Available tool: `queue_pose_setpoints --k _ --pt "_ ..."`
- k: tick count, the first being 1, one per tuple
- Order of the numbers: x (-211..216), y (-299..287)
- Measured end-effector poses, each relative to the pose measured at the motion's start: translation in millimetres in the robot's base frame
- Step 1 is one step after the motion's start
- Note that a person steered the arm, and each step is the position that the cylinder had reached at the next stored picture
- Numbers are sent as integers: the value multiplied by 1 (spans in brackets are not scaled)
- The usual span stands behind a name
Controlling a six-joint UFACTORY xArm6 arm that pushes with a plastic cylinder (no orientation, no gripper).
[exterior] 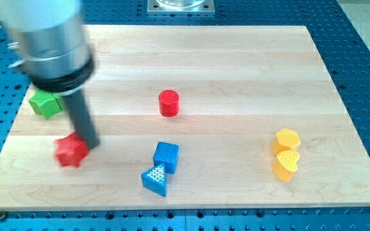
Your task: Move the red circle to the top left of the red star
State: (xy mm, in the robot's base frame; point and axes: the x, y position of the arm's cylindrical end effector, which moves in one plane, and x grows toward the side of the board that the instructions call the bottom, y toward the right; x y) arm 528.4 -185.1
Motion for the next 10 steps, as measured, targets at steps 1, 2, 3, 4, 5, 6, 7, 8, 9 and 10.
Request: queue_pose_setpoints --k 1,2,3,4,5,6,7,8,9,10 --pt "16 -11" --pt "-12 46" --pt "-57 150" --pt "-68 234" --pt "-98 269" --pt "-112 215" --pt "-105 155" --pt "-51 74" --pt "-26 37" --pt "-30 44"
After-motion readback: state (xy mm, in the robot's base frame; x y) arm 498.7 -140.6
